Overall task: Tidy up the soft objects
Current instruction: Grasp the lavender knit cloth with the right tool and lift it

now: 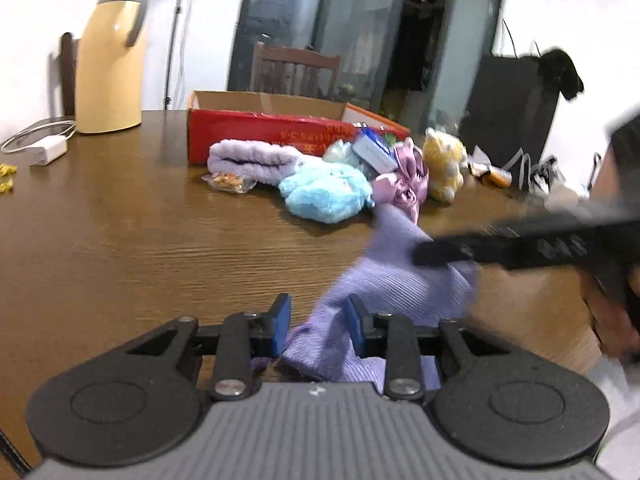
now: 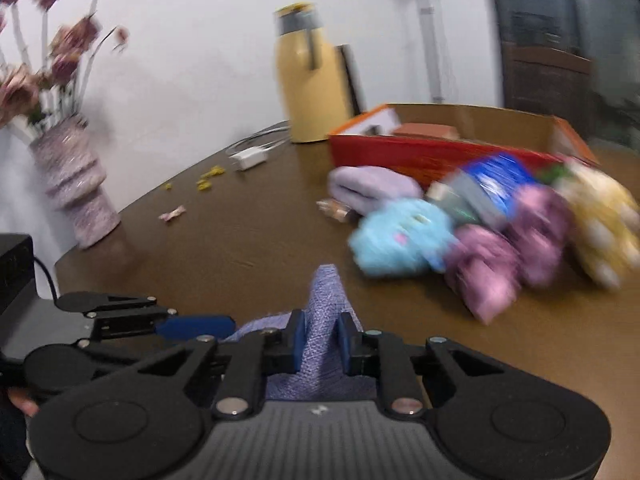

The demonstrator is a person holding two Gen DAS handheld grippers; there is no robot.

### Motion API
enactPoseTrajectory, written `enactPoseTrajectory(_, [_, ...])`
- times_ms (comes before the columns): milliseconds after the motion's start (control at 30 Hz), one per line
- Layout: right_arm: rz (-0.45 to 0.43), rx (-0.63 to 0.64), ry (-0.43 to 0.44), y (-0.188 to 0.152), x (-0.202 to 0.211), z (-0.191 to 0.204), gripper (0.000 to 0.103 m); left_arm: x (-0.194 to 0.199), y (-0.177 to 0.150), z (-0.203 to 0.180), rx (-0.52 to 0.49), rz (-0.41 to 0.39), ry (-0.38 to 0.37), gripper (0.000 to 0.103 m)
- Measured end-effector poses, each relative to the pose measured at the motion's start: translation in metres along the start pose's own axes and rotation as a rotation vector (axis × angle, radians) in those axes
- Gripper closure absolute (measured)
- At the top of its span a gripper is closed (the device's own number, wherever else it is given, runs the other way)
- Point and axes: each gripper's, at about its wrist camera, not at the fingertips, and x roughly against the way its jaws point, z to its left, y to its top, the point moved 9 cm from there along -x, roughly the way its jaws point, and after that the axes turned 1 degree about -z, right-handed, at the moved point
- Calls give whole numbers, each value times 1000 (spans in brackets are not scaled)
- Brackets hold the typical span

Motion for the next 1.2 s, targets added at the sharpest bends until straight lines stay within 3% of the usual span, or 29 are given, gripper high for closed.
enactPoseTrajectory(133, [-55,-52,-143,-22,29,-12,86,13,6,-8,29,-21,1,69])
enactPoseTrajectory(200, [-67,-85,-170,-30,35,-22,87,19,5,-17,48,-20,-36,52])
enactPoseTrajectory(333, [-89,-130,-213,-38,41,-37,86,25,-11,-44,91,22,-121,45])
enactPoseTrajectory(367, [-91,-145,-213,-41,42,-40,86,24,-16,-50,104,37,-135,41])
enactPoseTrajectory(567, [-102,-177,-195,-48,42,-48,86,20,-29,-73,137,105,-213,38])
enactPoseTrajectory(800, [-126,-211,-186,-48,38,-57,86,32,-20,-89,208,123,-335,22])
enactPoseTrajectory(833, [-127,-222,-177,-49,38,-59,86,30,-22,-94,201,139,-343,23])
enactPoseTrajectory(867, [-129,-231,-167,-49,36,-60,86,27,-25,-99,185,151,-334,30])
enactPoseTrajectory(967, [-130,-252,-152,-48,33,-64,86,18,-29,-102,146,169,-284,74])
enactPoseTrajectory(1000, [-131,-253,-148,-48,33,-64,86,16,-29,-97,145,172,-262,80])
enactPoseTrajectory(1200, [-142,-330,-54,-50,42,-67,83,2,-10,-61,169,152,-153,81])
